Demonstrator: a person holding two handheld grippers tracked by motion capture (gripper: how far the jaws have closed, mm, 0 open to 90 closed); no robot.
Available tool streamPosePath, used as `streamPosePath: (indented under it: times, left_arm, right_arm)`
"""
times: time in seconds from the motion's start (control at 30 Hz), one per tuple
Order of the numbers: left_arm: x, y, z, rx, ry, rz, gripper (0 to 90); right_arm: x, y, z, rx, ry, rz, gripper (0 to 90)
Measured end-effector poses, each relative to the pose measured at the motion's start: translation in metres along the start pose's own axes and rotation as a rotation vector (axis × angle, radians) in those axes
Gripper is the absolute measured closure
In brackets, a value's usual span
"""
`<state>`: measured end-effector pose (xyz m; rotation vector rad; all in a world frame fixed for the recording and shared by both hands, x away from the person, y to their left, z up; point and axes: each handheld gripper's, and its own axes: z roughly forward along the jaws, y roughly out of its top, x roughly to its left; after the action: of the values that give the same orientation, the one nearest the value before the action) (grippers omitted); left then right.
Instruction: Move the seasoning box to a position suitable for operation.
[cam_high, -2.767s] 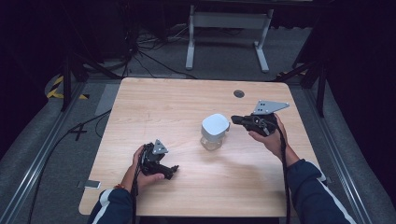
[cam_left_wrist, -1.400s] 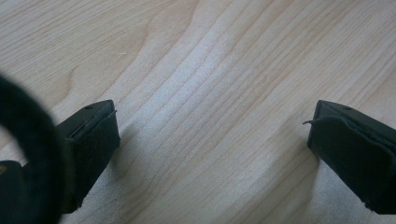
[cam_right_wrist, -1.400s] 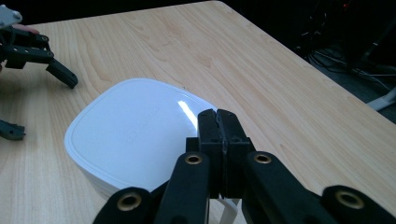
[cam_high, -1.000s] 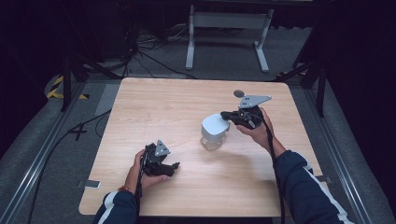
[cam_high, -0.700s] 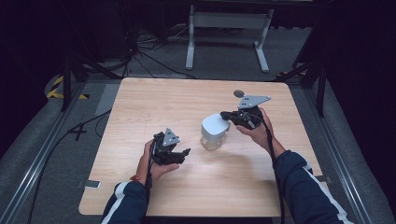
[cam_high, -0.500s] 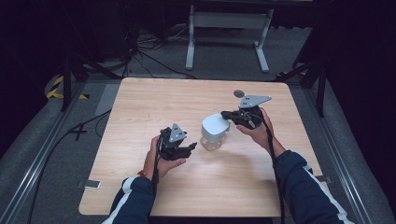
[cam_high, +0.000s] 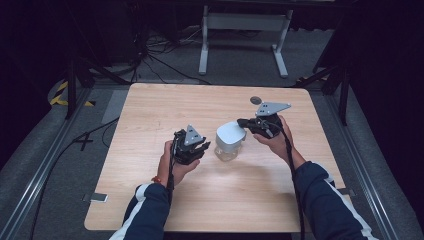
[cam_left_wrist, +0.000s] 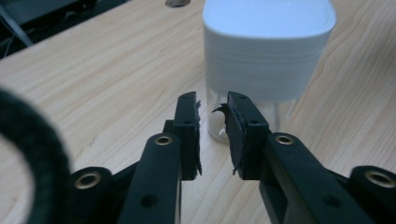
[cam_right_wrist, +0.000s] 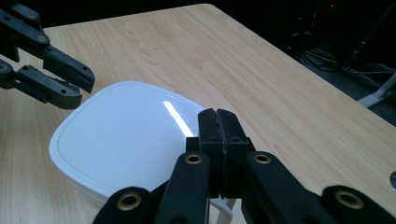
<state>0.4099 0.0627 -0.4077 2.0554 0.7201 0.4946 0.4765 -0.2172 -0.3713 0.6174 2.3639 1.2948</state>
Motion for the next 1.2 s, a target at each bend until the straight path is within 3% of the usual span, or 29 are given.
streamPosePath:
  times: [0.17, 0.23, 0.77, 0.9, 1.2]
  left_arm:
    - [-0.004, 0.007, 0.006, 0.008, -0.003, 0.025, 79.5]
    - [-0.005, 0.009, 0.007, -0.002, -0.008, 0.015, 81.1]
    - [-0.007, 0.021, 0.008, 0.003, -0.007, 0.039, 81.4]
    - [-0.006, 0.023, 0.007, -0.009, -0.009, 0.034, 83.6]
    - [-0.006, 0.022, 0.009, 0.014, -0.001, 0.052, 89.9]
  right_arm:
    - [0.0, 0.0, -0.001, 0.002, -0.004, 0.0, 90.0]
    - [-0.001, -0.001, -0.002, 0.004, -0.005, 0.007, 90.0]
    - [0.001, -0.001, -0.003, 0.002, -0.001, 0.001, 90.0]
    - [0.0, -0.002, -0.003, -0.001, -0.003, 0.004, 90.0]
    - [-0.001, -0.003, -0.003, -0.002, -0.002, 0.007, 90.0]
